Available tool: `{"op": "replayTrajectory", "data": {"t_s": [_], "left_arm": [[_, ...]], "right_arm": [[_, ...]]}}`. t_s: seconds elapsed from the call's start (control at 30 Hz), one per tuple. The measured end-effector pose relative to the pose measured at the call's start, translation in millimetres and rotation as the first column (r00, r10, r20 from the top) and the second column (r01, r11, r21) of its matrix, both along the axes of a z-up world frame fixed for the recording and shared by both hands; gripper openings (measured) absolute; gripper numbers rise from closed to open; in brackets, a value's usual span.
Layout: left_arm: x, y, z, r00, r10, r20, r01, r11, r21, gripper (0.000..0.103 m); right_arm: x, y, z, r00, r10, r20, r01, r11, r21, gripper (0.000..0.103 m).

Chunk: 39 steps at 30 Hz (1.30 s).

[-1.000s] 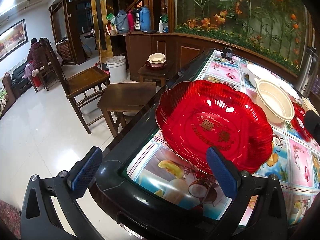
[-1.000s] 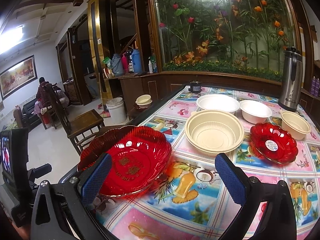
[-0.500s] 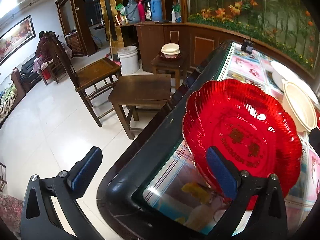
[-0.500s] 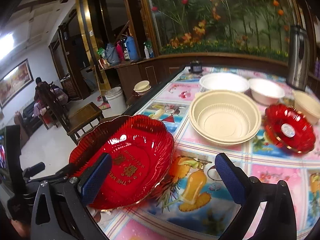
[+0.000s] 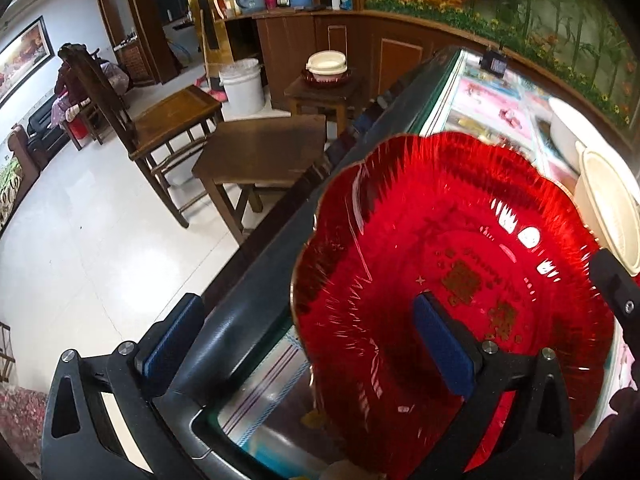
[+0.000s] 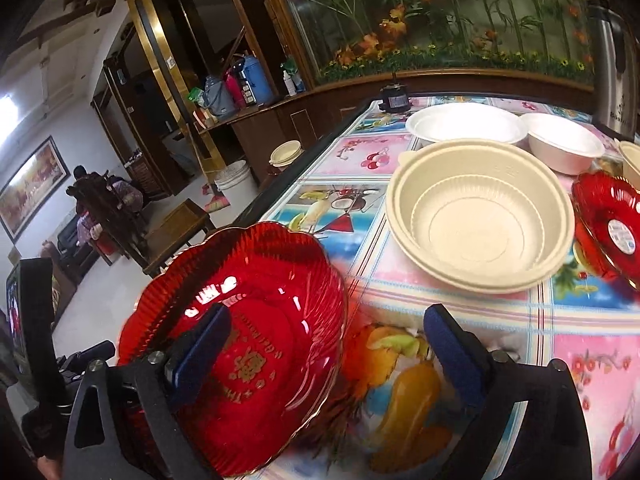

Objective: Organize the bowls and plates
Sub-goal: 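Grasp the large red plate's rim with the left gripper and lift it, then carry the large red plate off the table edge with the left gripper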

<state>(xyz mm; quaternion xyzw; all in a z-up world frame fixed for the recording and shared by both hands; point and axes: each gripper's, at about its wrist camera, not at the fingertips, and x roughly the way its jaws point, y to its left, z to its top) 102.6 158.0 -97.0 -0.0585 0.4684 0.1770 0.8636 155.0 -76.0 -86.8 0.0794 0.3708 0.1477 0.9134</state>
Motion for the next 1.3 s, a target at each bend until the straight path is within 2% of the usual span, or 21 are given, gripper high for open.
{"op": "replayTrajectory", "data": {"t_s": [0.1, 0.2, 0.27, 0.3, 0.37, 0.4, 0.43, 0.57, 0.6, 0.8, 0.93, 1.03, 1.13, 1.23, 1.3], "left_arm": [[3, 1, -4, 1.0, 0.003, -0.018, -0.003, 1.0, -0.013, 0.103], [5, -1, -2, 1.0, 0.003, -0.017, -0.004, 1.0, -0.006, 0.103], [6, -3, -1, 1.0, -0.005, -0.013, 0.005, 1.0, 0.002, 0.103], [5, -4, -1, 1.0, -0.011, -0.007, 0.011, 1.0, 0.008, 0.102], [4, -7, 1, 0.999, -0.031, 0.017, 0.031, 0.999, 0.013, 0.09], [3, -8, 2, 0.999, -0.042, 0.027, 0.042, 0.999, 0.011, 0.086], [3, -9, 3, 0.998, -0.049, 0.034, 0.048, 0.999, 0.024, 0.077], [3, -16, 7, 0.995, -0.084, 0.051, 0.079, 0.992, 0.097, 0.044], [4, -18, 8, 0.994, -0.091, 0.052, 0.085, 0.99, 0.112, 0.042], [1, -21, 8, 0.993, -0.102, 0.057, 0.094, 0.988, 0.125, 0.041], [-12, -19, 10, 0.993, -0.113, 0.041, 0.11, 0.991, 0.082, 0.041], [-26, -20, 13, 0.992, -0.123, 0.033, 0.12, 0.991, 0.065, 0.041], [-41, -18, 16, 0.994, -0.107, 0.027, 0.104, 0.99, 0.094, 0.041], [-43, -11, 13, 0.997, -0.074, 0.008, 0.074, 0.995, 0.066, 0.045], [-42, -10, 13, 0.998, -0.063, 0.0, 0.063, 0.996, 0.058, 0.045]], "right_arm": [[10, 5, -8, 0.999, 0.025, -0.03, -0.026, 0.999, -0.023, 0.089], [17, 10, -19, 0.994, 0.054, -0.09, -0.056, 0.998, -0.018, 0.075], [21, 12, -26, 0.992, 0.06, -0.114, -0.063, 0.998, -0.028, 0.055], [22, 13, -28, 0.991, 0.064, -0.12, -0.068, 0.997, -0.028, 0.049], [23, 14, -30, 0.991, 0.066, -0.119, -0.07, 0.997, -0.029, 0.024], [25, 14, -32, 0.989, 0.073, -0.127, -0.076, 0.997, -0.018, 0.016], [26, 12, -33, 0.987, 0.08, -0.138, -0.08, 0.997, 0.0, 0.012], [25, 5, -36, 0.986, 0.084, -0.147, -0.076, 0.995, 0.059, 0.01], [25, 4, -36, 0.985, 0.084, -0.148, -0.075, 0.995, 0.064, 0.01], [25, 1, -35, 0.987, 0.073, -0.146, -0.063, 0.995, 0.074, 0.009], [13, 0, -30, 0.988, 0.075, -0.138, -0.068, 0.996, 0.058, 0.009], [4, -5, -21, 0.987, 0.094, -0.132, -0.082, 0.992, 0.091, 0.009], [-12, -3, -21, 0.978, 0.124, -0.17, -0.11, 0.99, 0.089, 0.009], [-24, 9, -29, 0.955, 0.18, -0.235, -0.171, 0.983, 0.058, 0.013], [-30, 11, -28, 0.952, 0.195, -0.236, -0.185, 0.981, 0.064, 0.014]]}}
